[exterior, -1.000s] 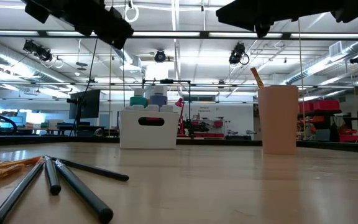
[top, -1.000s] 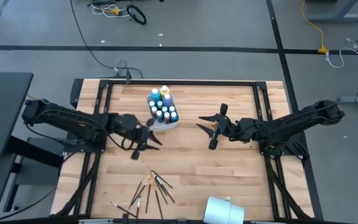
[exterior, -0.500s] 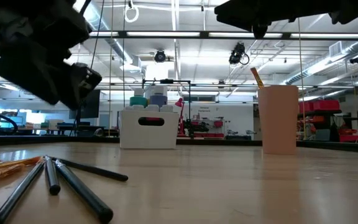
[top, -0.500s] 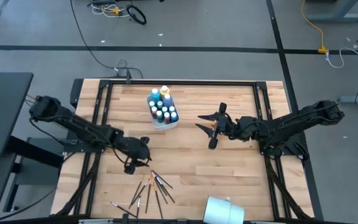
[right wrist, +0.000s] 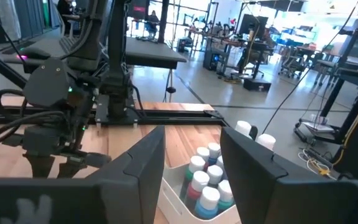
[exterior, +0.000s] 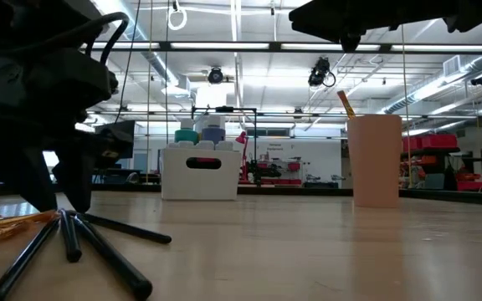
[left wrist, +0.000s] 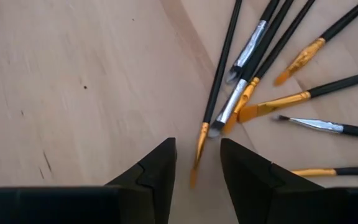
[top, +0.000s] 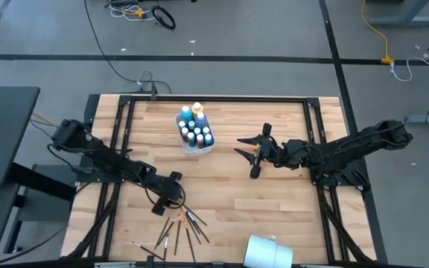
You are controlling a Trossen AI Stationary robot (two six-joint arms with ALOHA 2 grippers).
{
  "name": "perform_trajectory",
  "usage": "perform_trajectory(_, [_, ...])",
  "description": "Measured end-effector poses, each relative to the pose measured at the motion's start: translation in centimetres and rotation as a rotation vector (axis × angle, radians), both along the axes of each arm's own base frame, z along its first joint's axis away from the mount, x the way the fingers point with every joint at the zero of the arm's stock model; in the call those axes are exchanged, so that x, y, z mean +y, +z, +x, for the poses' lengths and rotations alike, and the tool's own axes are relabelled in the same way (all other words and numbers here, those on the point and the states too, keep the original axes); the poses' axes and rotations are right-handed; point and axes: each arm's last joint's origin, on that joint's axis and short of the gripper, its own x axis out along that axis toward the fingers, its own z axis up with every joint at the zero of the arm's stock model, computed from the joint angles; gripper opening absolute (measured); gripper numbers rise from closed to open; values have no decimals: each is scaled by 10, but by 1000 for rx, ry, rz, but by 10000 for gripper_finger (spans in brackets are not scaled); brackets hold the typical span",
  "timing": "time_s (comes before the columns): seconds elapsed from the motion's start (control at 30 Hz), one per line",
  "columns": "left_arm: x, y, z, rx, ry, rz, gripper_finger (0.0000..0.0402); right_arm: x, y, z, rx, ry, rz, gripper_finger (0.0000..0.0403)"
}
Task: Pick & Place Paint Supplies
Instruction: Put the gold paint brush into the orange cup
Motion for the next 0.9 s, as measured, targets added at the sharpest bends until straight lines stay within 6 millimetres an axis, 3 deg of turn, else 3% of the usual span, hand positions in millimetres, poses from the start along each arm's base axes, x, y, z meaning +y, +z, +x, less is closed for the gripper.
perform_trajectory(0.17, [1, 0, 0, -13, -20, 47, 108, 0, 0, 0, 0, 0, 0, 159])
perform_trajectory(0.4, [2, 0, 0, -50, -89, 145, 11, 0, 0, 0, 1, 0, -1, 159])
perform_trajectory(0.7, [4, 7, 10, -122, -119, 375, 5, 0, 0, 0, 1, 0, -1, 159])
perform_trajectory(0.9, [3, 15, 17, -150, -146, 414, 4, 0, 0, 0, 1, 1, -1, 159])
